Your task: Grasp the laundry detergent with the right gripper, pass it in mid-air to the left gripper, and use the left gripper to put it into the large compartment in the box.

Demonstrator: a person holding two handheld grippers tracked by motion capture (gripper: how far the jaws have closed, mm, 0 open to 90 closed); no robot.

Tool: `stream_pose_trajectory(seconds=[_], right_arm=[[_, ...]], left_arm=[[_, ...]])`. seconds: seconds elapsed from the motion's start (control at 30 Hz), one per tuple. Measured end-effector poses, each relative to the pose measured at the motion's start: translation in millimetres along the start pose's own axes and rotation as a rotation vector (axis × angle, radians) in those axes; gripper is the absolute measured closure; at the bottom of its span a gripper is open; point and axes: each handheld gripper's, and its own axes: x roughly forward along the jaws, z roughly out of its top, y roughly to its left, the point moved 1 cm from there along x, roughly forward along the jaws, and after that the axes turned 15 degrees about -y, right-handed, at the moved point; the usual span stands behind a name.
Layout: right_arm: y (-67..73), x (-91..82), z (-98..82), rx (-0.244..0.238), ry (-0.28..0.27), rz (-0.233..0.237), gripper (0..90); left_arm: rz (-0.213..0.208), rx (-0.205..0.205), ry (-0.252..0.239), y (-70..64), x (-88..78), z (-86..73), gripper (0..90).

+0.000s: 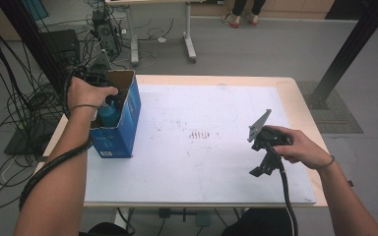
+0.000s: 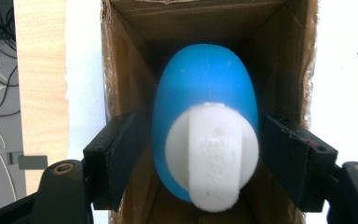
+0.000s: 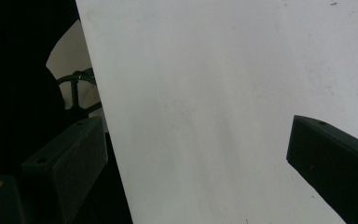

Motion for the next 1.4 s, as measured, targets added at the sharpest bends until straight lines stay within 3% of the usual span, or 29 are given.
stream_pose_trajectory(seconds=[0.37, 0.87, 1.03, 1.4], right_arm=[[1.3, -0.7, 3.4, -0.003, 0.002, 0.003, 4.7], [1.1, -0.6, 5.7, -0.002, 0.0, 0.004, 4.7], [1.4, -1.0, 5.5, 0.002, -0.005, 0.009, 4.7], [0.3, -2.0, 5.4, 0.006, 0.001, 0.007, 4.7]], left_arm=[[-0.026, 0.027, -0.032, -4.3, -26.7, 7.1, 25.7], [-0.038, 0.078, -0.074, -23.4, -68.5, 18.4, 17.4], [-0.052, 0.076, -0.087, -29.7, -79.9, 22.5, 12.0], [-0.129, 0.115, -0.113, -61.0, -105.5, 33.1, 7.9]])
